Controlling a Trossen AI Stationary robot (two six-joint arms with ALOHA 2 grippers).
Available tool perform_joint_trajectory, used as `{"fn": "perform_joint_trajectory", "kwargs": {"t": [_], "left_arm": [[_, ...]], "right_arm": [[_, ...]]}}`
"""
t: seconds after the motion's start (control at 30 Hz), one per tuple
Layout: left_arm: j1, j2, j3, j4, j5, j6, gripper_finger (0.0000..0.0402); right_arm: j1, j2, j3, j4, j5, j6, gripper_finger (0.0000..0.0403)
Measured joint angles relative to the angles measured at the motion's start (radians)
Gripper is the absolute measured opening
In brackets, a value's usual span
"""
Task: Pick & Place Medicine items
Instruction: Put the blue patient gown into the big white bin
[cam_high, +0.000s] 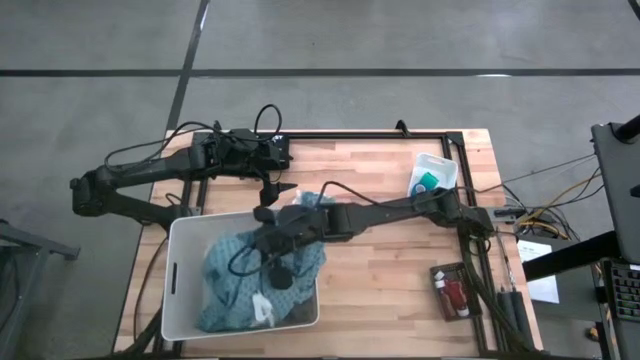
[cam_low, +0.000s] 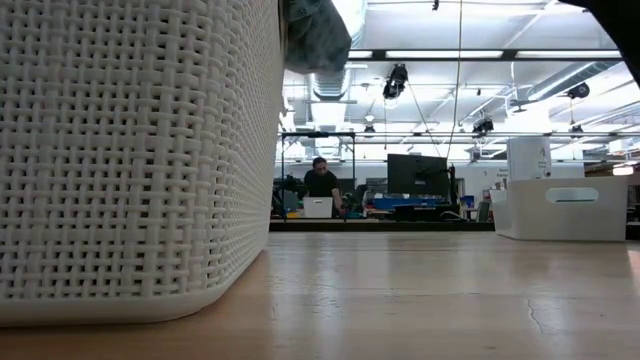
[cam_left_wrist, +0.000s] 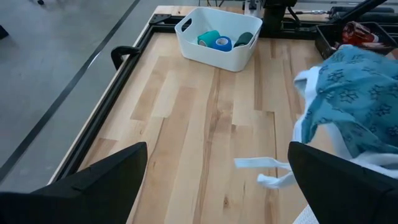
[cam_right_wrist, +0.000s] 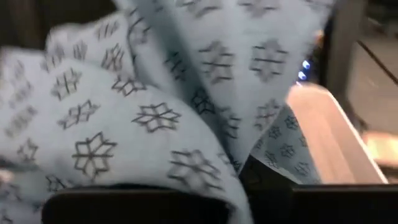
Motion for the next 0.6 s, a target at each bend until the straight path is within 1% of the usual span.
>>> {"fn": "perform_joint_trajectory", "kwargs": {"t": [0.07,0.23,0.33,0.47,0.57,0.6], "left_arm": [[0.000,0.000,0.000,0.000,0.000,0.000,0.0393],[0.000,0.000,0.000,0.000,0.000,0.000,0.0393],[0.000,0.000,0.000,0.000,0.000,0.000,0.0393],[0.000,0.000,0.000,0.000,0.000,0.000,0.0393],[0.000,0.000,0.000,0.000,0.000,0.000,0.0393],[0.000,0.000,0.000,0.000,0.000,0.000,0.0393]], "right_arm": [[-0.001,-0.002,-0.003,-0.066,0.036,0.001,0.0008],[0.001,-0.002,-0.005,-0.268,0.058,0.036,0.0008],[0.001,-0.002,-0.006,-0.371,0.129,0.067,0.0008],[-0.002,-0.002,-0.014,-0.461,0.157,0.104,0.0008],[-0.001,-0.002,-0.015,-0.477,0.163,0.096,0.0008],[0.000,-0.002,-0.015,-0.477,0.180,0.091,0.0008]]}}
